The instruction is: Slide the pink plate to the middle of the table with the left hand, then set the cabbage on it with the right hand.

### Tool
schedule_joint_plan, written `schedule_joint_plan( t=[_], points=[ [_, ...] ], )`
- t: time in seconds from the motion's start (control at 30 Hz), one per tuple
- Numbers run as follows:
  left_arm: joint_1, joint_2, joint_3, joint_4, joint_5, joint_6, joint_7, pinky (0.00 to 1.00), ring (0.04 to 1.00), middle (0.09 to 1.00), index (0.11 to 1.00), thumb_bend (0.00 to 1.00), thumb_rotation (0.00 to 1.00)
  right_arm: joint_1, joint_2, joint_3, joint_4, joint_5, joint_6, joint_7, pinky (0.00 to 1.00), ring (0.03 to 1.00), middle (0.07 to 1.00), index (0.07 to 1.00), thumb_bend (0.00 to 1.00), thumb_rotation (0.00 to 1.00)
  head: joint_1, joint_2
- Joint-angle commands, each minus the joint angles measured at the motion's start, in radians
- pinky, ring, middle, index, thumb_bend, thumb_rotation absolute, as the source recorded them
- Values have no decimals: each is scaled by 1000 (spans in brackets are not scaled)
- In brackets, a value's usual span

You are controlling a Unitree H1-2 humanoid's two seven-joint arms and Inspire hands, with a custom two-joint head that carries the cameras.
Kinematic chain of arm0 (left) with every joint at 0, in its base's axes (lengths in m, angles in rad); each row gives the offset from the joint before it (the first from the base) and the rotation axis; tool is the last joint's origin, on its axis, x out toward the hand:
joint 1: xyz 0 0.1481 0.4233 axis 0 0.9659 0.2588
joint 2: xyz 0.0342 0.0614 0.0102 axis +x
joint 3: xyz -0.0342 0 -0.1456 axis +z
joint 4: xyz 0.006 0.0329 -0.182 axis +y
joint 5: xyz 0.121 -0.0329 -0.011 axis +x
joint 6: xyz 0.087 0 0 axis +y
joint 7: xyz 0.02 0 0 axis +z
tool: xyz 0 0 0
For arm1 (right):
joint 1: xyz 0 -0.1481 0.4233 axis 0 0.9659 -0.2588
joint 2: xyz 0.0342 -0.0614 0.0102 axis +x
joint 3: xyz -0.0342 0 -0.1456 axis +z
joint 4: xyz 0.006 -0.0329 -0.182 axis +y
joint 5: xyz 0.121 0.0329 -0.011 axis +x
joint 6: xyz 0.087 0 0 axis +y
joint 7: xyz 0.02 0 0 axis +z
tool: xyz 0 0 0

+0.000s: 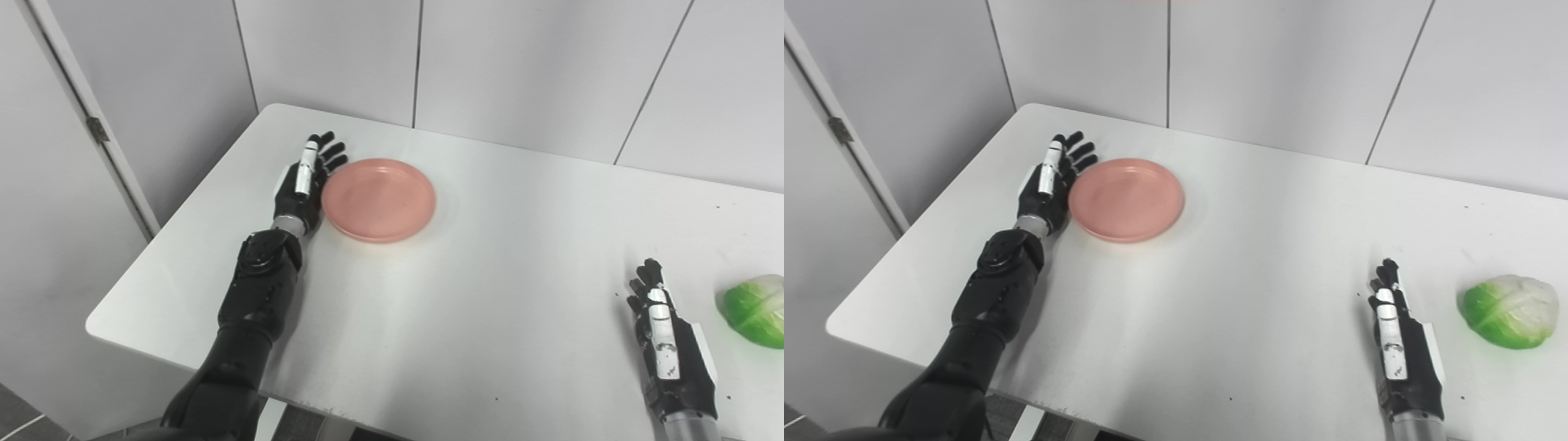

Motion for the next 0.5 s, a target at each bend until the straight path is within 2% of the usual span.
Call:
schedule_joint_plan(
  t=[0.0, 0.23, 0.47],
  points=[
    [27, -32, -29, -24, 9, 90, -1, 850, 868, 864, 858, 443, 1000, -11, 4, 7, -11, -7, -6, 0, 997, 1000, 1000, 1000, 363, 1000, -9, 3],
    [42, -90, -114, -129, 58, 158, 1, 842, 858, 856, 851, 458, 1000, -13, 11, 13, -8, -15, -8, -6, 992, 995, 1000, 1000, 419, 1000, -41, 14],
    [67, -150, -147, -240, 67, 228, 4, 842, 854, 858, 856, 453, 1000, -13, 19, 19, -9, -24, 5, -13, 981, 992, 1000, 1000, 445, 1000, -66, 23]
  ],
)
